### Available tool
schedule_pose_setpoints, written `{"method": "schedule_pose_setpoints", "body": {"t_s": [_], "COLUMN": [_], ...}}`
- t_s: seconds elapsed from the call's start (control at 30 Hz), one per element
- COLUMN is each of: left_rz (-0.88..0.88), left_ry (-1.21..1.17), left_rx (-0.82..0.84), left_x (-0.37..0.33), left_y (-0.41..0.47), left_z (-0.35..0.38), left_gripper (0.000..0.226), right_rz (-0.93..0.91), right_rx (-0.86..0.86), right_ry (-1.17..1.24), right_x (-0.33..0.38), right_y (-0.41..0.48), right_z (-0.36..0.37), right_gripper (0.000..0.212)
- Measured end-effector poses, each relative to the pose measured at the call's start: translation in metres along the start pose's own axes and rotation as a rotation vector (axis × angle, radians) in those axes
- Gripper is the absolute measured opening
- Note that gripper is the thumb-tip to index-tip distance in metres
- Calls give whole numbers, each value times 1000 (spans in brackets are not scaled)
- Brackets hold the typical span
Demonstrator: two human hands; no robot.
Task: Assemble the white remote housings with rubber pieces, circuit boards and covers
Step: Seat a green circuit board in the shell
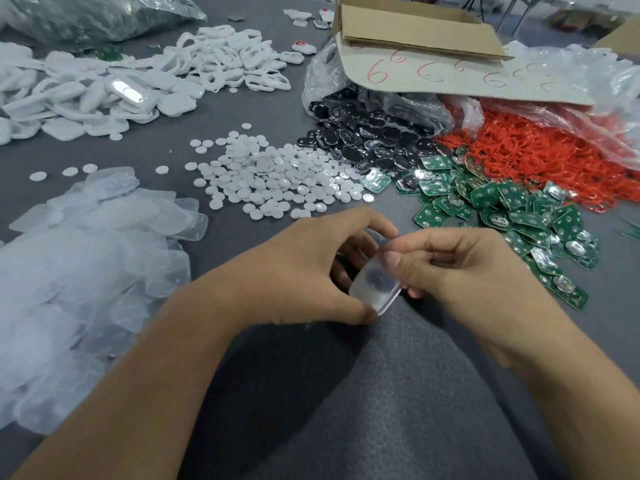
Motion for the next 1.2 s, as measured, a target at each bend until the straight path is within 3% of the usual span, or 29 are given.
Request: {"method": "schedule_pose_setpoints", "body": {"t_s": [0.27, 0.4, 0.57, 0.67, 0.97, 1.2], "left_rz": [-36, -45, -41, -39, -75, -76], "left_ry": [12, 24, 45, 75, 181, 98], "left_rx": [-5, -11, -20, -35, -71, -52], "left_x": [1, -1, -3, -4, 1, 3], "left_y": [-1, -2, -2, -2, 2, 0], "left_z": [-1, -2, -2, -1, -3, -7], "left_gripper": [69, 66, 59, 54, 57, 14], "right_rz": [-88, -218, -400, -381, -415, -402], "right_rx": [-20, -66, -32, -15, -51, -87], "right_ry": [-234, -455, -737, -810, -779, -660], "right_x": [1, 9, 25, 24, 31, 31], "right_y": [-2, -3, -12, -15, -15, -11], "right_z": [3, 1, 4, 4, 1, -8], "right_gripper": [9, 15, 6, 21, 9, 9]}}
Point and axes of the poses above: each hand's wrist, its own y-axis towards the middle knuckle, its own z-axis out of the palm, x = y × z, the point moved 7 cm from there along y, towards the middle knuckle, and after that the axes turned 7 degrees about -x, right-handed, at the moved point
